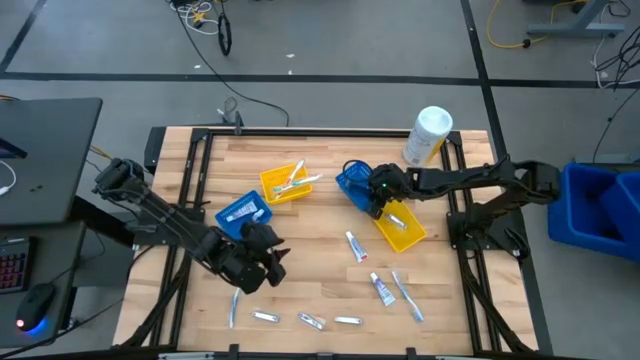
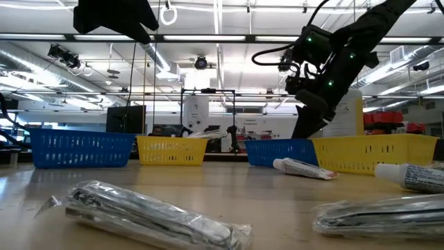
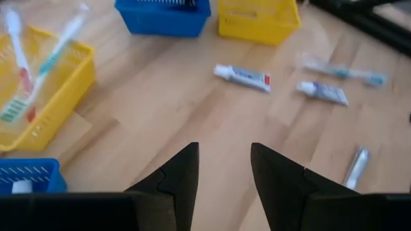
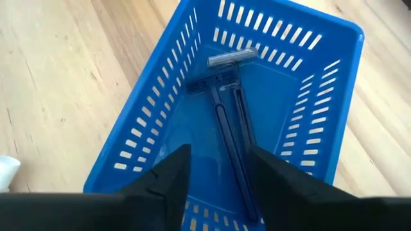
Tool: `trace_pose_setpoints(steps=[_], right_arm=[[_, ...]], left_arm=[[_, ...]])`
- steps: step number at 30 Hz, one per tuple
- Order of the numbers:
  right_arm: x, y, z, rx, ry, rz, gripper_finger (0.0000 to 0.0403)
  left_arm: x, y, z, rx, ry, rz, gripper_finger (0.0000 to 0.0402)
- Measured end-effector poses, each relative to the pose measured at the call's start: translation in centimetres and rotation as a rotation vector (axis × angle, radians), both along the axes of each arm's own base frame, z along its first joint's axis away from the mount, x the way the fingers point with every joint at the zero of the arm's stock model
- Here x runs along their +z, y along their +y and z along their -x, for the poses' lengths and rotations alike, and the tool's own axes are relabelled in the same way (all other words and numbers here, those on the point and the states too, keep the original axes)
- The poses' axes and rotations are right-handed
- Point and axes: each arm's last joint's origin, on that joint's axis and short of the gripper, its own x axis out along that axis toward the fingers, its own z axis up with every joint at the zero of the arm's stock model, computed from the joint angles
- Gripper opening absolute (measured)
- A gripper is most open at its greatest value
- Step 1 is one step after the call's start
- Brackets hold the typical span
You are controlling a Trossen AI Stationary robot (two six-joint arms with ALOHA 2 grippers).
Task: Pick & Place Travel size toiletries
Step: Put the toothpaste into the left blue bin
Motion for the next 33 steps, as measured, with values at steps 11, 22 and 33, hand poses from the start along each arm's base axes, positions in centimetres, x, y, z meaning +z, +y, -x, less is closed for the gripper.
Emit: trace_pose_setpoints(steps=[11,22,33], right_arm=[[1.7,0.7,0.3,0.030,-0.071,0.015,0.0199],[3.6,4.3,0.5,0.185,-0.143,0.029,0.0196],[4.0,10.5,0.9,0.337,-0.182,-0.090,0.0227]], left_arm=[[-0.1,0.2,-0.2,-0.022,0.029,0.036,0.0149],[-0.1,0.2,-0.2,-0.032,0.033,0.022,0.0149],[-0.1,0.2,-0.2,-0.044,0.038,0.009,0.0149]])
